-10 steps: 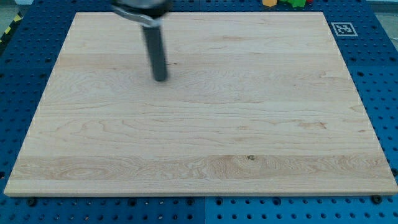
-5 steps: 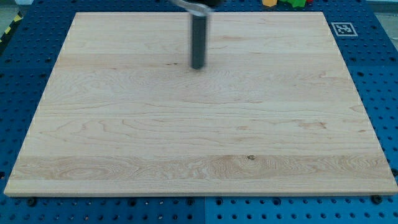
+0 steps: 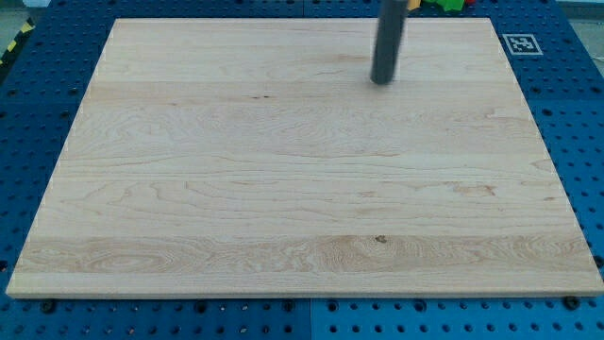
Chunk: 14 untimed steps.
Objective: Move your arm to the bottom left of the board
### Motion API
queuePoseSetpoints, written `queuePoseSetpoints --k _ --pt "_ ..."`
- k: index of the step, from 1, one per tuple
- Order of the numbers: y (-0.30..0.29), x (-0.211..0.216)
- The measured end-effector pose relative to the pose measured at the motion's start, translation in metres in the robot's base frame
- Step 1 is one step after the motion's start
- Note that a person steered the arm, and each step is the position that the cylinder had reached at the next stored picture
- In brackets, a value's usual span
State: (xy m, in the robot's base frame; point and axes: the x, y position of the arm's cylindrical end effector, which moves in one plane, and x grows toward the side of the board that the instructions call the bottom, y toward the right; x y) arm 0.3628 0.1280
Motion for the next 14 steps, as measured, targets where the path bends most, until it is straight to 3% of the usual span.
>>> queuePoseSetpoints --k 1,2,3,5,6,7,8,10,11,12,13,14 --pt "0.081 0.103" --pt "0.071 0.193" --pt "-0.004 0.142" --pt "0.013 -0.065" --pt "0.003 0.008" --pt "0.000 0.134" --pt "-0.050 0.149" --pt "-0.083 0.062" --pt "-0.080 -0.016" --pt "-0.050 -0.040" --pt "-0.047 0.004" --pt "-0.045 0.086"
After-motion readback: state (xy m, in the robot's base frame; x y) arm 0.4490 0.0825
